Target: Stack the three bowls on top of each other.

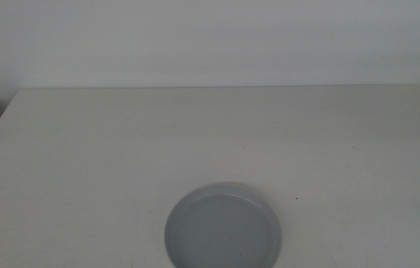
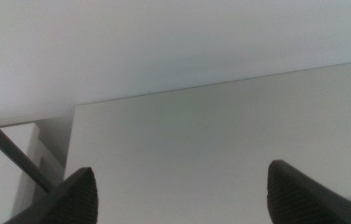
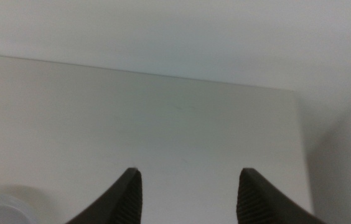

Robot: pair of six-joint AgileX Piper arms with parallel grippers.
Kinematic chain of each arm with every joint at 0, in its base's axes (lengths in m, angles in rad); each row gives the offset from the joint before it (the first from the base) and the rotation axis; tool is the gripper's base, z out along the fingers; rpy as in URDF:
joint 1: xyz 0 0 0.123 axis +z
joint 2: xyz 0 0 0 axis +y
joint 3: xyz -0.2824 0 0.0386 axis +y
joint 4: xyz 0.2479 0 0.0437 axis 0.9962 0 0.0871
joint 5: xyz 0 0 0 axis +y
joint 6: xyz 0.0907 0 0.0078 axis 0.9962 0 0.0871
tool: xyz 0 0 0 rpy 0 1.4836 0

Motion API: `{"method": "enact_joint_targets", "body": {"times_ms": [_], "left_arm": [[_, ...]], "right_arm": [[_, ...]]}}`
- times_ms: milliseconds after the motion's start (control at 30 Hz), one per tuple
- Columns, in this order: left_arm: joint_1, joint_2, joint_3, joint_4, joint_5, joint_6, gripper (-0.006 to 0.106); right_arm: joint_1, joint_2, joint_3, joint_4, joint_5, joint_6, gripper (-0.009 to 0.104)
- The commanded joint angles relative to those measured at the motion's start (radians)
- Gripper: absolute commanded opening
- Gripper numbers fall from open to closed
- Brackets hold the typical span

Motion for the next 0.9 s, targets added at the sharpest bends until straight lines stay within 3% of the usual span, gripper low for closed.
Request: {"method": "enact_joint_targets", "body": {"times_ms": [0, 200, 367, 533, 733, 867], "left_arm": [[0.000, -0.065, 0.041, -0.031, -0.116, -0.004, 0.105], [0.000, -0.258, 0.338, -0.119, -0.305, 0.035, 0.105], [0.000, -0.438, 0.590, -0.226, -0.468, 0.132, 0.105], [0.000, -0.537, 0.789, -0.278, -0.656, 0.182, 0.105], [0.000, -0.546, 0.920, -0.297, -0.895, 0.182, 0.105], [0.000, -0.546, 0.929, -0.298, -0.926, 0.179, 0.105]], "right_arm": [[-0.081, -0.066, 0.035, 0.044, -0.041, -0.089, 0.039], [-0.109, -0.269, 0.332, 0.157, -0.235, -0.121, 0.039], [-0.109, -0.457, 0.617, 0.160, -0.442, -0.193, 0.039], [-0.108, -0.600, 0.796, 0.167, -0.586, -0.215, 0.039], [-0.108, -0.639, 0.853, 0.167, -0.641, -0.214, 0.039], [-0.108, -0.638, 0.853, 0.166, -0.638, -0.206, 0.039]]}}
